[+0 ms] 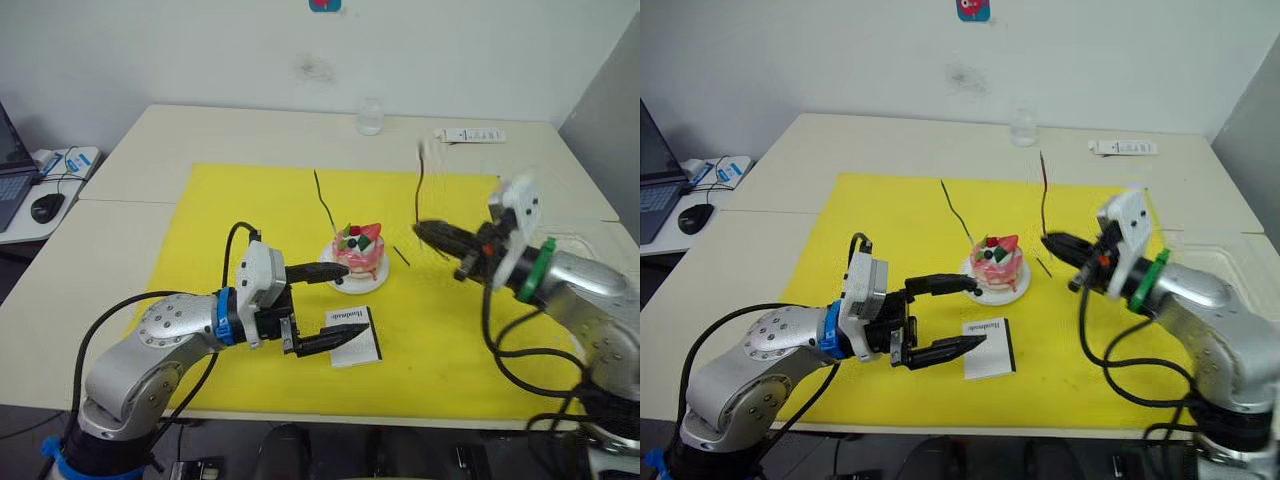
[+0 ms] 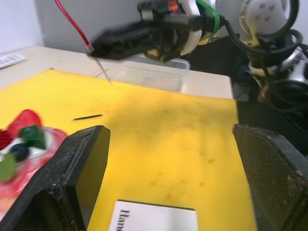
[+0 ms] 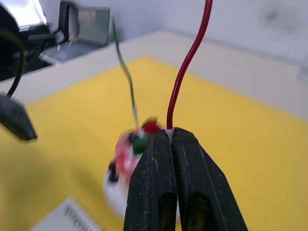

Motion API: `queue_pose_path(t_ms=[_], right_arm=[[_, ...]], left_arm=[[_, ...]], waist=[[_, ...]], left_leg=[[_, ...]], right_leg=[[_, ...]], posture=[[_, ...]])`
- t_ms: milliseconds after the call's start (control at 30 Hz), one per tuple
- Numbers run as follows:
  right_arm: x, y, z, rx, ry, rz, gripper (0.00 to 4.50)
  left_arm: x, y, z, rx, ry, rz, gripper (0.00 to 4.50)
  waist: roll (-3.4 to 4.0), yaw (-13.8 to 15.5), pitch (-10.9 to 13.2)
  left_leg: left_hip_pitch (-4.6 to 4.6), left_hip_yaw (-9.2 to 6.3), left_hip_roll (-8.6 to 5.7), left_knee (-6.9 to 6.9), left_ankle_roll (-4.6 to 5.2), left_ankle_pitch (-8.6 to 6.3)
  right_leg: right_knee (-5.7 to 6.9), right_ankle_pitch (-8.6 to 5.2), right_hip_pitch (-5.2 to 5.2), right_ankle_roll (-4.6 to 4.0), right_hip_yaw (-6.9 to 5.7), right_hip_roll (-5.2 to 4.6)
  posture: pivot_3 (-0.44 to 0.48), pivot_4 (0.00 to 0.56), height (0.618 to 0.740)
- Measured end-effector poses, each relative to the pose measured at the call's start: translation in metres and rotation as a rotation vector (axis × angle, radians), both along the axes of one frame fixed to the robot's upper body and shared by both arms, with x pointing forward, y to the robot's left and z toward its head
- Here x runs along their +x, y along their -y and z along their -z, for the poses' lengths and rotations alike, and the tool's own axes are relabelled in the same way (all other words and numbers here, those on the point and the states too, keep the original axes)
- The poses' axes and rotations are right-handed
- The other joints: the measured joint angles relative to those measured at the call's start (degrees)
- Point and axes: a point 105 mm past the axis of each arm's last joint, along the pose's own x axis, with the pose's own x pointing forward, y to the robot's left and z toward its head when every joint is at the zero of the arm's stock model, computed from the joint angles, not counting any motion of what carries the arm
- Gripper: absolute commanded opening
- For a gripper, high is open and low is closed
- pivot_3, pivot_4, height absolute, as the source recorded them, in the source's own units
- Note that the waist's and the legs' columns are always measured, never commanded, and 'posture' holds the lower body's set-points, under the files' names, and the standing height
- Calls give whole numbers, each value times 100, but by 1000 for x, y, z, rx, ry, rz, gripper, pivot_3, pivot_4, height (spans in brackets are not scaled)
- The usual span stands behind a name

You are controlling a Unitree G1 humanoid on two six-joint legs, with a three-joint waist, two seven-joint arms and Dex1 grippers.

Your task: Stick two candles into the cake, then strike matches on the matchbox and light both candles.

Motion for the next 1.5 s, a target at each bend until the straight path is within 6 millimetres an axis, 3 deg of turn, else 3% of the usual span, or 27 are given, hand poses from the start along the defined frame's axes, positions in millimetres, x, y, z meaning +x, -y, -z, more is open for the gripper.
queue_pose_path(t_ms=[267, 400, 833, 1133, 1500], right_arm=[[17, -35, -4, 137, 88, 12, 48], [21, -35, 1, 166, 89, 50, 48], [24, -29, 44, 155, 55, 149, 48], [33, -26, 52, 183, 70, 196, 48], [25, -28, 55, 212, 35, 184, 48]], left_arm=[[17, -7, -10, -33, 40, -136, 4500], [19, -7, -11, -39, 41, -162, 4500], [21, -7, -14, -44, 48, -169, 4500], [19, -7, -10, -40, 29, -163, 4500], [19, -7, -9, -35, 26, -163, 4500]], waist=[[2, -14, 1], [2, -12, 1], [5, -19, 2], [5, -23, 2], [5, -24, 3]], left_leg=[[1, 0, 4, -1, 3, -1], [1, 0, 4, -2, 3, -2], [5, 1, 5, -2, 10, -6], [4, 1, 6, -3, 7, -4], [5, 1, 7, -4, 9, -5]], right_leg=[[5, 2, -2, -3, -2, 0], [5, 2, -2, -4, -2, -2], [7, 3, -2, -5, -2, -1], [6, 3, -2, -5, -1, -2], [6, 3, -2, -5, -1, -2]], posture=[[0, 150, 740], [0, 150, 740], [0, 150, 740], [0, 150, 740], [0, 150, 740]])
